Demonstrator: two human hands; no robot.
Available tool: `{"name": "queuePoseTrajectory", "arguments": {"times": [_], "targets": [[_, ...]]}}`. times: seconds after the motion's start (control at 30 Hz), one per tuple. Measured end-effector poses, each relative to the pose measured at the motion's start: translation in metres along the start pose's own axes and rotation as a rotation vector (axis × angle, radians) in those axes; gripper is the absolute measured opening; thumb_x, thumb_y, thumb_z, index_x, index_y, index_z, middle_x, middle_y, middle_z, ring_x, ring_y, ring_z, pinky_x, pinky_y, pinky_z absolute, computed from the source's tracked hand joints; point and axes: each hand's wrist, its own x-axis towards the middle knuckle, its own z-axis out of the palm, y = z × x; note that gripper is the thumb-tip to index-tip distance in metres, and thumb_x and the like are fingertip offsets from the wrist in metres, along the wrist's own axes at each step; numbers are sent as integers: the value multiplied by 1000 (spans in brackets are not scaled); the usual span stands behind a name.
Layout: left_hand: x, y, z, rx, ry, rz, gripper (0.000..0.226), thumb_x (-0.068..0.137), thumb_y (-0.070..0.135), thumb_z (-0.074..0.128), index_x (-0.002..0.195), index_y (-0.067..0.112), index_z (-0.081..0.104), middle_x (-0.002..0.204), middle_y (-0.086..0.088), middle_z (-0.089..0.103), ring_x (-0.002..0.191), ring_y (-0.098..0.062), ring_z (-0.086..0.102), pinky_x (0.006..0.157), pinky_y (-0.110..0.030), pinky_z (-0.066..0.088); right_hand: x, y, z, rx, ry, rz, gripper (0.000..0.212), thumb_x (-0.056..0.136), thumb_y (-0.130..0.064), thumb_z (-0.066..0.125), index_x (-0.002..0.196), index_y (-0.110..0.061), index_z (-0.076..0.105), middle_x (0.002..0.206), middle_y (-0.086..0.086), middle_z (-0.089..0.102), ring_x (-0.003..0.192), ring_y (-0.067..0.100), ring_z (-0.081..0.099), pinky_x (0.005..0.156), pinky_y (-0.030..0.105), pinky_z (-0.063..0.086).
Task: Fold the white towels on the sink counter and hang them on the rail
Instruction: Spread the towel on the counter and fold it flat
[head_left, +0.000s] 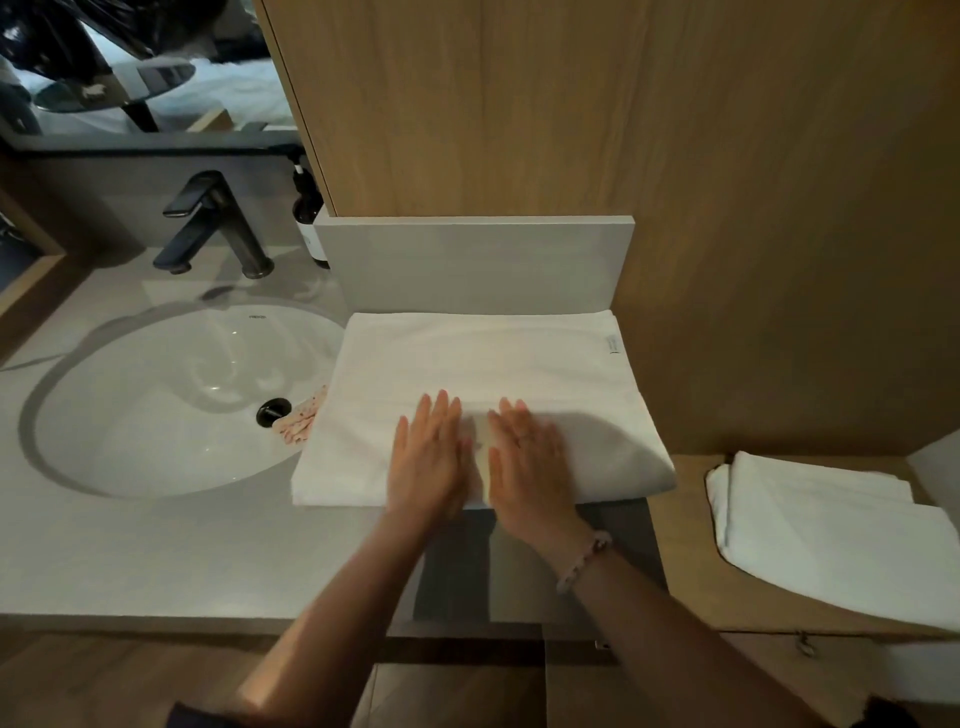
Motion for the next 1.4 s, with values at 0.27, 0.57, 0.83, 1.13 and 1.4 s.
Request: {"name": "queuePoseTrajectory", "arguments": {"times": [0.27, 0.57, 0.83, 1.13, 1.4], "targets": [[-2, -5, 10, 128, -158, 41, 70, 87, 54, -2, 151, 25, 1, 158, 4, -8, 146, -17, -10, 112, -30, -10, 4, 11, 3, -196, -281, -83, 72, 89, -57, -12, 151, -22, 1, 159, -2, -5, 146, 17, -10, 107, 34, -19], [1, -10, 6, 184, -206, -33, 66, 97, 55, 17, 150, 25, -6, 157, -2, -16, 145, -19, -14, 115, -35, -7, 1, 74, -37, -202, -308, 13, 81, 82, -66, 0, 151, -25, 3, 160, -5, -4, 147, 15, -4, 116, 34, -4], [-9, -42, -9, 231, -193, -159, 86, 79, 76, 4, 150, 28, -7, 156, 0, -20, 144, -19, -18, 117, -40, -8, 2, 80, -42, -242, -281, 146, 73, 93, -63, 17, 152, -23, 3, 160, 0, -6, 147, 20, -3, 117, 36, 0], [0, -58, -15, 156, -116, -258, 85, 90, 67, 22, 150, 17, -10, 157, -5, -18, 145, -21, -16, 117, -40, -7, 6, 77, -39, -247, -154, 239, 76, 91, -63, 20, 152, -18, 10, 160, 2, 3, 147, 20, 4, 115, 37, -3], [27, -65, -18, 103, -104, -252, 88, 90, 65, 28, 150, 8, -2, 158, -11, -9, 146, -26, -7, 118, -43, -1, 32, 65, -35, -244, -271, 406, 72, 96, -56, 14, 152, -13, 2, 160, 5, -5, 147, 22, -5, 113, 45, -13]]}}
